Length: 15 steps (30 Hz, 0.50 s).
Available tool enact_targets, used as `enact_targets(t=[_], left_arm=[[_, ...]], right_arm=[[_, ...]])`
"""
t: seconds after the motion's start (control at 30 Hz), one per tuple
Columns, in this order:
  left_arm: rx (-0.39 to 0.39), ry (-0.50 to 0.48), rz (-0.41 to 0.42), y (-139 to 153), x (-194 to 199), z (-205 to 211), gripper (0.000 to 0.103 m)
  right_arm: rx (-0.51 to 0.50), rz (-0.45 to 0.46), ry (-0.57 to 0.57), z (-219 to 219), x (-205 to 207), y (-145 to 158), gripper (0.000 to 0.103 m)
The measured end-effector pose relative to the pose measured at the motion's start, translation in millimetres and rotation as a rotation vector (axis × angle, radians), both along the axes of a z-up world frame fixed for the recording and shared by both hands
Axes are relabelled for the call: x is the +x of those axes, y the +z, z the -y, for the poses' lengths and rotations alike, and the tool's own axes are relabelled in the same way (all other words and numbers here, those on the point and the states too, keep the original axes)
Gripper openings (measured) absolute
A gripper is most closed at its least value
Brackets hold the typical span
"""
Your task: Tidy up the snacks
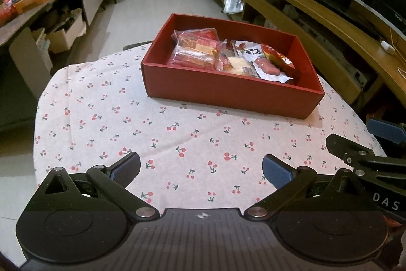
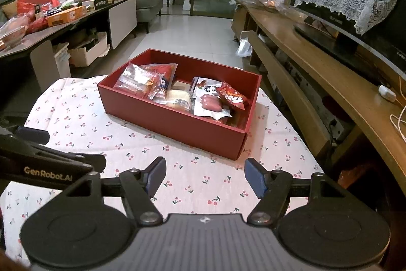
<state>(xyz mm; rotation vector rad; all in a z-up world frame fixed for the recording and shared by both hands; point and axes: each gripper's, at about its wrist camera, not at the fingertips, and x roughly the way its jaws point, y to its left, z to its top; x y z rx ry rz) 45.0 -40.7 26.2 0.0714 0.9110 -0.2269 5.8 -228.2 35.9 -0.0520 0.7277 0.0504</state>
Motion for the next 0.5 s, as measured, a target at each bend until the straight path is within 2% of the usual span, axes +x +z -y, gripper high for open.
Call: enact_targets(t=[0.5], left_arm=[[0.094,-0.007,0.054,-0.2,-14.5,6.5,0.103]], right_arm=[[-0.034,-0.028,-0.005,-1.4,-5.6,-6.5,0.087]])
